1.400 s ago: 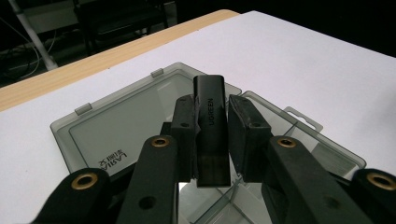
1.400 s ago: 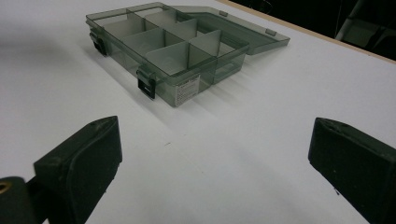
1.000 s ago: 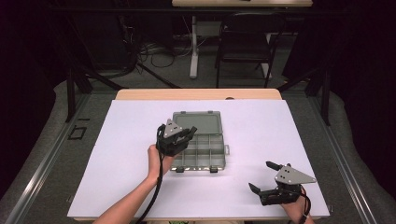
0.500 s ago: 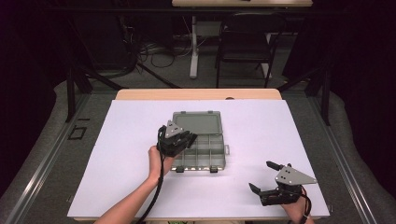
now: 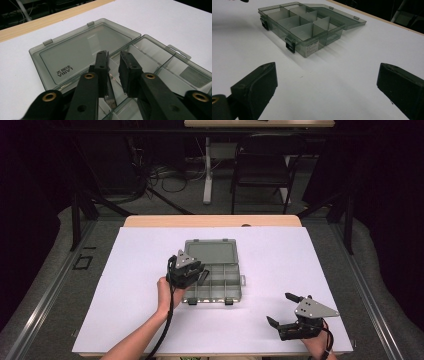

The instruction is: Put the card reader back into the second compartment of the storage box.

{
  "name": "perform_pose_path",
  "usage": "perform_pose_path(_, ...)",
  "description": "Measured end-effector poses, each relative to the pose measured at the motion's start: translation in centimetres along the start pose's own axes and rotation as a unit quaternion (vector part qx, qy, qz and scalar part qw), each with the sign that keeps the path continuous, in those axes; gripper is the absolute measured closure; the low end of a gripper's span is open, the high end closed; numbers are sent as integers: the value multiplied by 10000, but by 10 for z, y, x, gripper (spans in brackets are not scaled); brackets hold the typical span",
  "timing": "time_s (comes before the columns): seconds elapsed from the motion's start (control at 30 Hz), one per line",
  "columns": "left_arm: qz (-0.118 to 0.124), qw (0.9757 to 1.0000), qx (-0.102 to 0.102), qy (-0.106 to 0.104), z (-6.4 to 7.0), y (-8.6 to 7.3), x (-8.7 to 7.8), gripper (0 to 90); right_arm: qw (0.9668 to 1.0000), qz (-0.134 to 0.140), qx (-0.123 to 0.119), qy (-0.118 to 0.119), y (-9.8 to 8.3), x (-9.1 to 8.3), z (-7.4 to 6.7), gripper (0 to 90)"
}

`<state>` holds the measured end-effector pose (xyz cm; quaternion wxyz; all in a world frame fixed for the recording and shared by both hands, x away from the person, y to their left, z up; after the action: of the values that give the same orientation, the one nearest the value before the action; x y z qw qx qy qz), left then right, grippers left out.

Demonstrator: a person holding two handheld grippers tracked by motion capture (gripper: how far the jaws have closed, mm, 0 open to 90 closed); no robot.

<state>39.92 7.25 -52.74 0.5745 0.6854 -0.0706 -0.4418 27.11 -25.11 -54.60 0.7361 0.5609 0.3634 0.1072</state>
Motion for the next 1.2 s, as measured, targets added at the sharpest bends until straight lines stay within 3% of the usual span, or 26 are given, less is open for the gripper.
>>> perform_pose_path(0.13,-27,10000,26,-45,0,1,-3,681,10000,-20,9,-4,-1,0,2,27)
perform_pose_path(0.73,-258,9994,157,-139,4,4,-19,156,10000,-32,-7,30,1,0,-1,28)
perform_pose_path(0.87,-300,9992,180,-181,4,4,-28,90,10000,-39,4,24,1,1,-1,28)
perform_pose_path(1.0,-385,9985,325,-219,7,3,-36,74,10000,-43,5,16,1,0,-2,29)
perform_pose_path(1.2,-369,9985,347,-206,6,2,-49,29,10000,-46,0,-7,0,-1,-1,29)
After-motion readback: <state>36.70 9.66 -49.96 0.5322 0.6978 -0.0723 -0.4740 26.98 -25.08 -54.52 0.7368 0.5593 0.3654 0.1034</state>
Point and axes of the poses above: each handheld gripper's, and its own axes: x roughly forward along the jaws, y roughly out of its top, z roughly to its right, the point moved 4 cm from there along x, roughly forward along the jaws, and after that the axes turned 3 degrees about -y, right-handed, at the moved point
